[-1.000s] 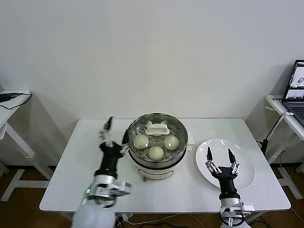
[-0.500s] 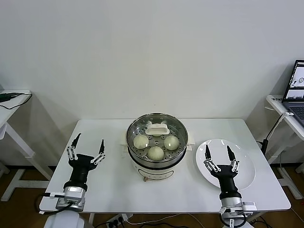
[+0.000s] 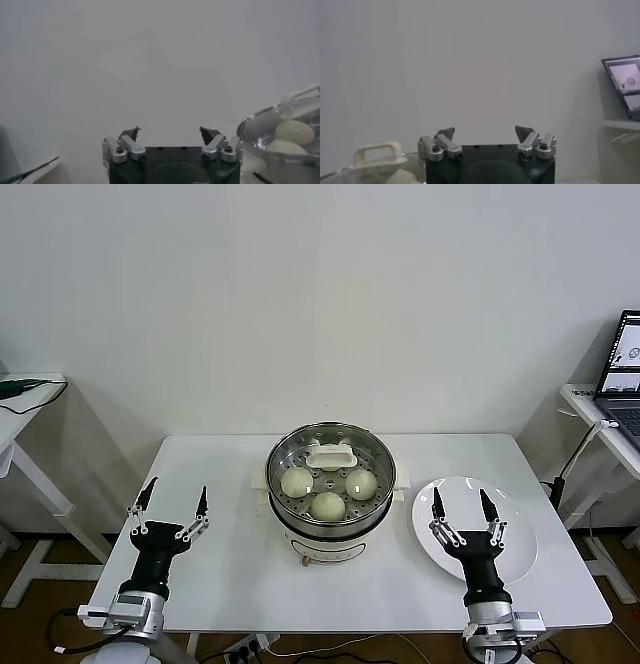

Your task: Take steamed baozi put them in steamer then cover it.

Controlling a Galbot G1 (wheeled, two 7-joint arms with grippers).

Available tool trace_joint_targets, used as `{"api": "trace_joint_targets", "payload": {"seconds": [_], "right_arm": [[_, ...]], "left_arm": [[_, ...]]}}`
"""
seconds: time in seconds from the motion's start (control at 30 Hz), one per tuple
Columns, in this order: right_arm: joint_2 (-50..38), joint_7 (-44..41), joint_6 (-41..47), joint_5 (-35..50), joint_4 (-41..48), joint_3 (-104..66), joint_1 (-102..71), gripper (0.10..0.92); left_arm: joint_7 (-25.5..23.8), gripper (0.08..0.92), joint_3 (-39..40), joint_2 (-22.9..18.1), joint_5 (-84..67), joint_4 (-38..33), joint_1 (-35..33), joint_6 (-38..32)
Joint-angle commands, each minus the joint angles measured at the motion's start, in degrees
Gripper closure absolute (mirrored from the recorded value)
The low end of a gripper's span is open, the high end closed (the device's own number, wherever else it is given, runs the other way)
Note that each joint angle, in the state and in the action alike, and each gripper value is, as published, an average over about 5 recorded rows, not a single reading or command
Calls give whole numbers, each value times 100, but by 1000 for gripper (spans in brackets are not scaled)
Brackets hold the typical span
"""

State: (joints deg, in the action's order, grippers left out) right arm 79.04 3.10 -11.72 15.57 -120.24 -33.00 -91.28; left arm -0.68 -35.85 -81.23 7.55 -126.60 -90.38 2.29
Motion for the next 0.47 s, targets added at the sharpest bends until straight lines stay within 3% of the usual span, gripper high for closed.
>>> {"api": "trace_joint_targets", "payload": {"seconds": [0.03, 0.47], "right_arm": [[23, 48, 174, -132, -187, 4, -94, 203], [93, 66, 355, -293, -453, -34, -236, 203]], "left_arm": [[-51, 177, -156, -14, -304, -4, -133, -217], [-52, 177, -34, -1, -301, 23, -124, -293]]}}
